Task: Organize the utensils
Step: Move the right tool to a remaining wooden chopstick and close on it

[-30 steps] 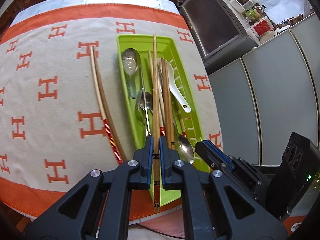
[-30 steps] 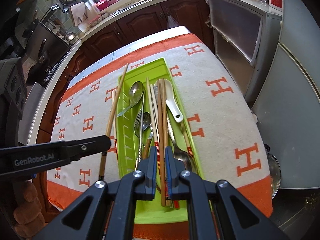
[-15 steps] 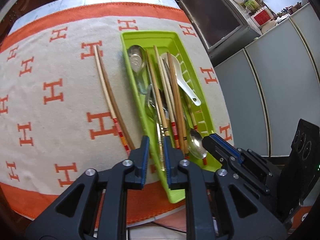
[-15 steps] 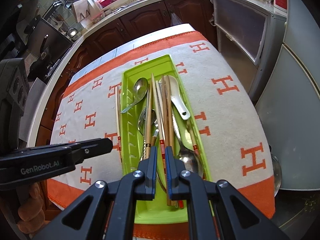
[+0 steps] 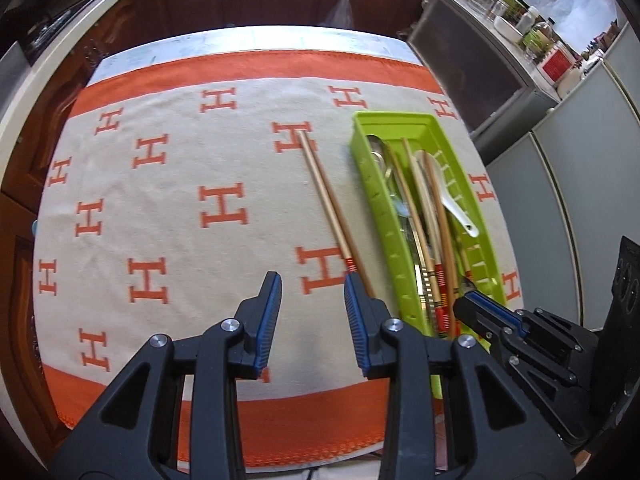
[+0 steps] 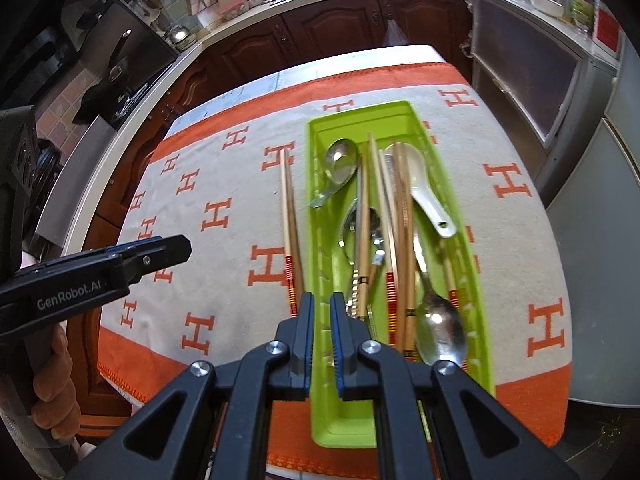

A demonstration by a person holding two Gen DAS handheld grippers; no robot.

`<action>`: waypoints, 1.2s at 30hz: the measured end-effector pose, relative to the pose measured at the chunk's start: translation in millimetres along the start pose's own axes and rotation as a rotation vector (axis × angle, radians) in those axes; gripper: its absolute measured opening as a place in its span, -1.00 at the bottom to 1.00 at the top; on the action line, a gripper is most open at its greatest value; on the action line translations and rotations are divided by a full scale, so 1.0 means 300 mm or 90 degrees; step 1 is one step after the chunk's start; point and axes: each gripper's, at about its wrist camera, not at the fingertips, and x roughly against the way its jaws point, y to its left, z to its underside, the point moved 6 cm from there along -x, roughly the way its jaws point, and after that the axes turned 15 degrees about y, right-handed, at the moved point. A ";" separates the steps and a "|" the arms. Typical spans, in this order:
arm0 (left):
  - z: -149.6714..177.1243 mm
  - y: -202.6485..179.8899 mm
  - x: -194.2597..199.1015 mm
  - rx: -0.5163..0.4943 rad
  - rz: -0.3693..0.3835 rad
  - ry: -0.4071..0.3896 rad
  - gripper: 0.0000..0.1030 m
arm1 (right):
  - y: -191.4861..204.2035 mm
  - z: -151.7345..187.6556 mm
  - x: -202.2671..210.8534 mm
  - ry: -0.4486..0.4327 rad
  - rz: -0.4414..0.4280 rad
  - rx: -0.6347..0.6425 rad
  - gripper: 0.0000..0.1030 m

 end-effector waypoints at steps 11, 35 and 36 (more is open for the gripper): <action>0.014 0.141 -0.065 0.037 -0.040 -0.005 -0.43 | 0.114 -0.038 -0.122 0.054 0.031 0.027 -0.85; -0.001 0.384 -0.161 0.118 0.017 0.012 -0.43 | 0.126 -0.226 -0.328 0.178 0.104 -0.110 -0.57; 0.000 0.383 -0.164 0.118 0.019 0.013 -0.43 | 0.131 -0.227 -0.333 0.182 0.102 -0.109 -0.57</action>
